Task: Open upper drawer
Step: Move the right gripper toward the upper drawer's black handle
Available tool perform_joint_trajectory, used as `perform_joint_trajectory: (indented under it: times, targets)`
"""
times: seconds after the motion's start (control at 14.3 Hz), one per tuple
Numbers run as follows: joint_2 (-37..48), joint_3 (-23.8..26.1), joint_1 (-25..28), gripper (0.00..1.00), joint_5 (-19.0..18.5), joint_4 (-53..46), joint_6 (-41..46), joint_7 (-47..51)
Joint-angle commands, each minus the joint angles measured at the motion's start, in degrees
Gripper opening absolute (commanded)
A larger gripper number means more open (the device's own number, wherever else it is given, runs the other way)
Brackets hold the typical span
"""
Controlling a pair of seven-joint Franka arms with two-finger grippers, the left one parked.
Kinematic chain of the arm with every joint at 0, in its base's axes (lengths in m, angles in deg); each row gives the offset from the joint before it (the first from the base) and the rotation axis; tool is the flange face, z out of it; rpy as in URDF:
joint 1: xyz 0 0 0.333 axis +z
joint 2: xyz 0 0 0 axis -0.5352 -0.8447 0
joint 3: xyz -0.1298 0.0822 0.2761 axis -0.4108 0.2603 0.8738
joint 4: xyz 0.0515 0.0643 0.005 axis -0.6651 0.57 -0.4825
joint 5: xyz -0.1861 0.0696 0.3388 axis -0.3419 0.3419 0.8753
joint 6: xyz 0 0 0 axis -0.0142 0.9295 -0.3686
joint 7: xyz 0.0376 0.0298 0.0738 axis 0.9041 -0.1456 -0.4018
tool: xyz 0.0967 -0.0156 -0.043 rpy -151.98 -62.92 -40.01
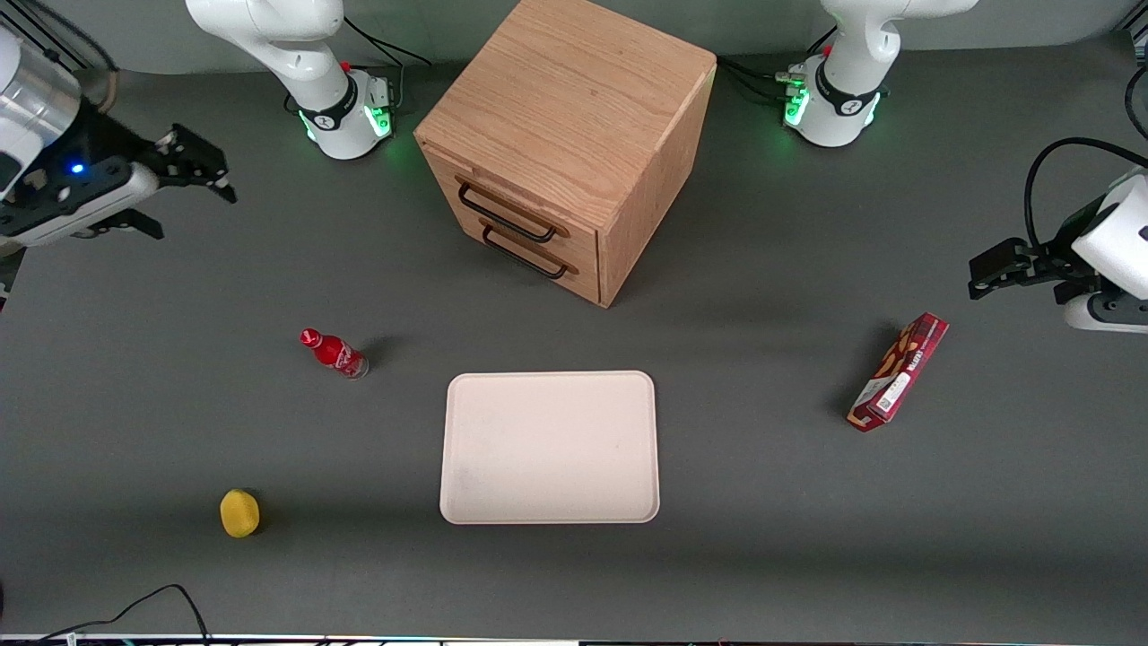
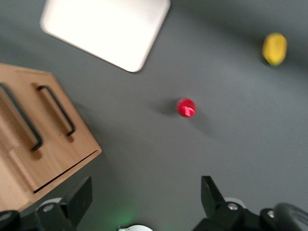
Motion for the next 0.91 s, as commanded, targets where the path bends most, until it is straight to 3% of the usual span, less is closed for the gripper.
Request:
perform_joint_trajectory:
  times: [0.0,0.14,0.56,0.84]
  targets:
    - [-2.7,6.1,0.0,1.0,1.8,-2.4,0.8,-8.6]
    - [-5.3,9.5,0.0,1.0,4.2,-2.6,0.3,-14.2]
    - [-15.6,12.6,0.0,1.0,13.6,-2.7,-1.8,-15.6]
    - [-21.3,16.1,0.1,1.0,13.9,-1.2,-5.6,-14.4]
